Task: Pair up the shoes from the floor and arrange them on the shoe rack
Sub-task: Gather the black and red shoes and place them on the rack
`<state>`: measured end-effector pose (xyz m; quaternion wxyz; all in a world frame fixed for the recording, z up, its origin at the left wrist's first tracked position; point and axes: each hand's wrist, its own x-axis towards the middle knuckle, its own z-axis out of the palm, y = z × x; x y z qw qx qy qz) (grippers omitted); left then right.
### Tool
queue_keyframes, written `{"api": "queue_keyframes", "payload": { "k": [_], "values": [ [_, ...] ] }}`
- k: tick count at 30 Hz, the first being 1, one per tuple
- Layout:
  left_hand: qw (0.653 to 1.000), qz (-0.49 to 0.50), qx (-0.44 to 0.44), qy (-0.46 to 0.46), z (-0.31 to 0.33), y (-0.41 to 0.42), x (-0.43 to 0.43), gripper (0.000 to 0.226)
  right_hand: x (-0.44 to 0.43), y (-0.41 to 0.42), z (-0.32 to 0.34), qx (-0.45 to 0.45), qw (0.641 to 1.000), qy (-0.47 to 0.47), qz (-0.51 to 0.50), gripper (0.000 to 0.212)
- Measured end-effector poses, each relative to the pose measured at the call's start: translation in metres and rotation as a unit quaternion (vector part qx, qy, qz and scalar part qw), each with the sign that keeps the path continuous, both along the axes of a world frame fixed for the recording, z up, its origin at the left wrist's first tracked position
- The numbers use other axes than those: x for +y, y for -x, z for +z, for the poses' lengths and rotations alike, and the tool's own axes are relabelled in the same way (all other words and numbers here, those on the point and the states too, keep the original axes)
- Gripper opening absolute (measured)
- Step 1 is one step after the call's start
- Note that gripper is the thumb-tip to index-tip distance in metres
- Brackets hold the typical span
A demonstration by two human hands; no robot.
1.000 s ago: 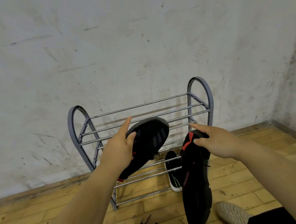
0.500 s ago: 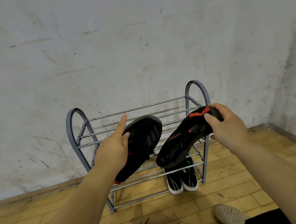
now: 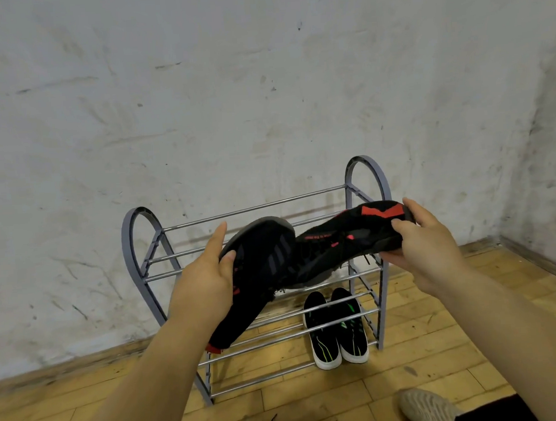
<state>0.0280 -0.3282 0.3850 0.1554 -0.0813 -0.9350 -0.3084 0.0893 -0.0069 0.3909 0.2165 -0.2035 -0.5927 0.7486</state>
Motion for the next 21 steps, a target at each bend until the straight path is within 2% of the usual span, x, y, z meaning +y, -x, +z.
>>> {"api": "queue_keyframes", "payload": {
  "k": [7, 12, 16, 18, 21],
  "values": [
    [0.999, 0.005, -0.017, -0.028, -0.003, 0.006, 0.003, 0.054, -0.014, 0.012, -0.003, 0.034, 0.987, 0.153, -0.030, 0.044],
    [0.996, 0.003, -0.044, -0.074, -0.008, 0.011, 0.011, 0.053, -0.039, 0.029, -0.009, 0.041, 0.981, 0.174, -0.072, 0.043],
    [0.995, 0.001, -0.063, -0.079, -0.011, 0.014, 0.014, 0.051, -0.049, 0.039, -0.019, 0.004, 0.980, 0.182, -0.080, 0.043],
    [0.996, 0.006, -0.062, -0.060, -0.011, 0.016, 0.013, 0.050, -0.045, 0.042, -0.024, -0.023, 0.986, 0.156, -0.058, 0.051],
    [0.998, 0.009, -0.061, -0.019, -0.008, 0.015, 0.009, 0.051, -0.033, 0.041, -0.028, -0.050, 0.993, 0.100, 0.039, 0.080]
  ]
}}
